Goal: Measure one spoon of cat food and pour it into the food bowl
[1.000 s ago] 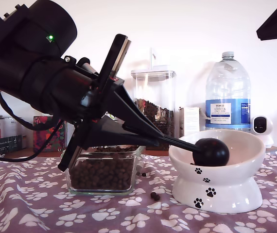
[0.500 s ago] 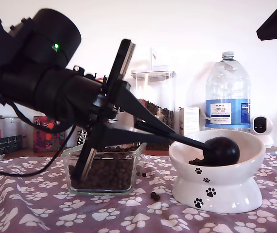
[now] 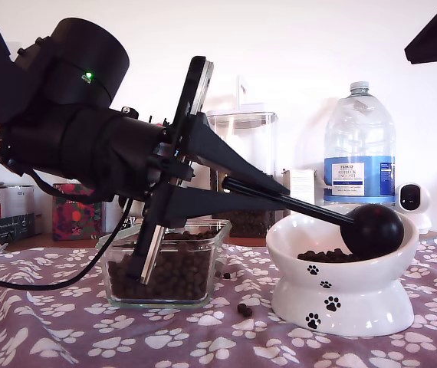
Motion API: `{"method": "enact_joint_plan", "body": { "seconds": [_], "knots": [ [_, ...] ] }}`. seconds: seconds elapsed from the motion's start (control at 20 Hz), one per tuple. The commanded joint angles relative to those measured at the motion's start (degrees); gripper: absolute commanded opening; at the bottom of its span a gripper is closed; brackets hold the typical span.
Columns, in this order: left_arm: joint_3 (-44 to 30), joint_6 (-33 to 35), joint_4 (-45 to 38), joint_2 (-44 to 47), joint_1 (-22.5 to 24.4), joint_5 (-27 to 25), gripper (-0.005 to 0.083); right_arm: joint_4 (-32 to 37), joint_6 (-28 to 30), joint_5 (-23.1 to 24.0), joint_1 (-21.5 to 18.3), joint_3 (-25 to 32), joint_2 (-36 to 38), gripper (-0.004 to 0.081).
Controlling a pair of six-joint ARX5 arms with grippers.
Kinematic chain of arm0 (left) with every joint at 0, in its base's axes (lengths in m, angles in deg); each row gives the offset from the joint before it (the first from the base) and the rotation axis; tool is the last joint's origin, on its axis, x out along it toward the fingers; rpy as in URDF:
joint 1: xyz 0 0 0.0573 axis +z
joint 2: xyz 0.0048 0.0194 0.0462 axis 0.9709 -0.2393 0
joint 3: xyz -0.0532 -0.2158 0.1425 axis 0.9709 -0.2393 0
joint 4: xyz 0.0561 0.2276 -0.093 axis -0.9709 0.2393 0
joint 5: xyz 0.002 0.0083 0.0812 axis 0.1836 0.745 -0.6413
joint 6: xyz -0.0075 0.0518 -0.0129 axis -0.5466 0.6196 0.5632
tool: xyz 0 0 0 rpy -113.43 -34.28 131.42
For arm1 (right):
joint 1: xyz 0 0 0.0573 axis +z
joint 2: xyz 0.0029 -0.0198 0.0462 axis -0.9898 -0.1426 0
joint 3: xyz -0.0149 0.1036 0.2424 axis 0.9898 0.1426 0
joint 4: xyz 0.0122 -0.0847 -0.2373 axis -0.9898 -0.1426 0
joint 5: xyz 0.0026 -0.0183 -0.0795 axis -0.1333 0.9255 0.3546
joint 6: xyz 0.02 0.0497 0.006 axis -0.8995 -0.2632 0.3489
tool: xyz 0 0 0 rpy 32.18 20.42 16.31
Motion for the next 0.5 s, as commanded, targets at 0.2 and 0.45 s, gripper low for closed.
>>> {"method": "enact_joint_plan", "body": {
  "seconds": [0.2, 0.45],
  "knots": [
    [0.37, -3.56, -5.25, -0.48, 3.26, 2.93, -0.0021, 0.44, 0.15, -0.02, 0.26, -0.50, -0.24, -0.0003],
    [0.37, -4.83, -6.32, -0.48, 3.82, 4.13, -0.0021, 0.55, 0.55, 0.02, 0.26, -0.50, -0.26, -0.0003]
  ]
}}
